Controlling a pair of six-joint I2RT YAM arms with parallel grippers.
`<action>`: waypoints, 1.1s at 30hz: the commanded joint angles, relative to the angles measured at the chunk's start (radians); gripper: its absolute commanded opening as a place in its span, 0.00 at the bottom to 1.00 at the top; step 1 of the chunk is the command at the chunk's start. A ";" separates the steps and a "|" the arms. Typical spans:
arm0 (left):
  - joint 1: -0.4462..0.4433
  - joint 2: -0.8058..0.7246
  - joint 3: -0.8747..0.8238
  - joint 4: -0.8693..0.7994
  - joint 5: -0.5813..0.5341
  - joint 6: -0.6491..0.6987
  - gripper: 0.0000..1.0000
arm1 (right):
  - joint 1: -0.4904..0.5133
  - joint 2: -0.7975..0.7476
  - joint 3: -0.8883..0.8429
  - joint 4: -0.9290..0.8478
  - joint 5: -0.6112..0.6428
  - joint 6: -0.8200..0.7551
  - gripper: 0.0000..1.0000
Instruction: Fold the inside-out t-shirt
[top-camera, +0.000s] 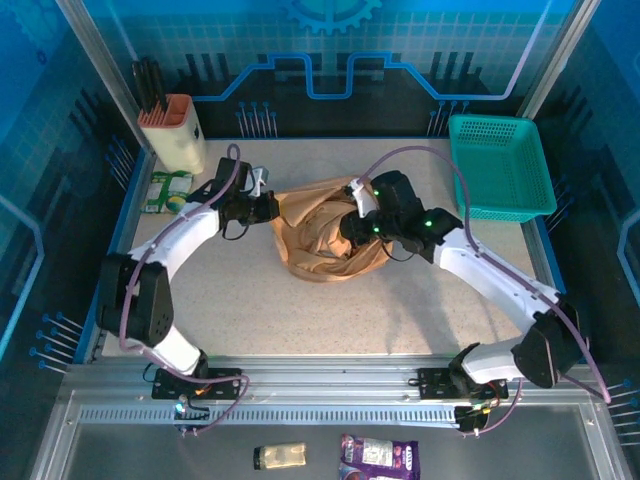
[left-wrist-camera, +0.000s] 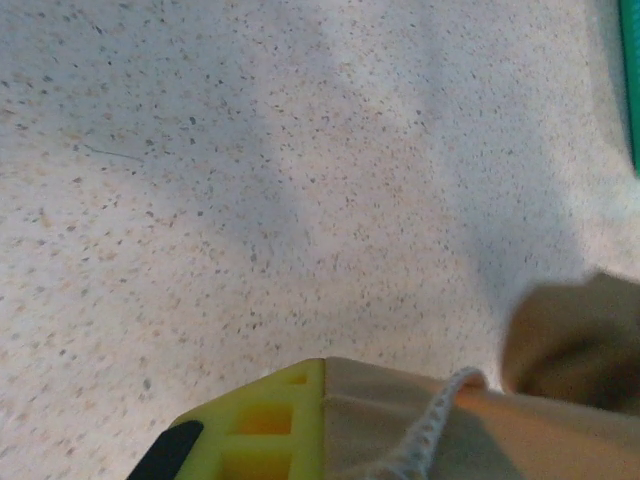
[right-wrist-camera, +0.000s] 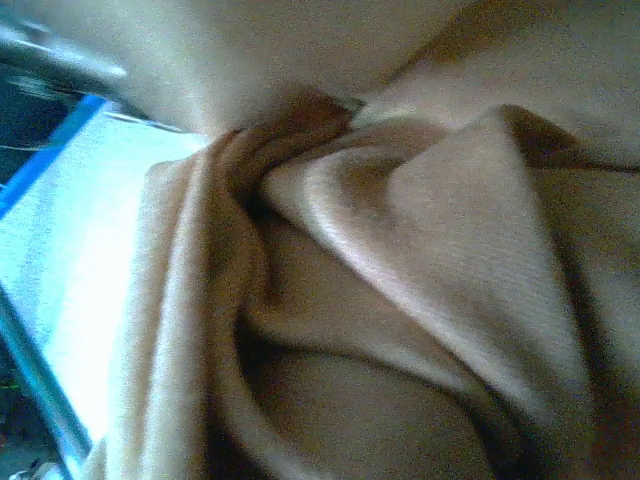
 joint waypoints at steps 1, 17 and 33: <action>0.064 0.068 -0.022 0.121 0.130 -0.094 0.00 | -0.004 -0.077 0.045 0.043 -0.103 0.008 0.00; 0.363 -0.009 -0.276 0.371 0.269 -0.308 0.00 | -0.158 -0.380 -0.112 0.063 0.264 0.091 0.00; 0.349 -0.143 -0.237 0.167 0.263 -0.191 0.00 | -0.349 -0.375 -0.395 0.418 -0.195 0.372 0.00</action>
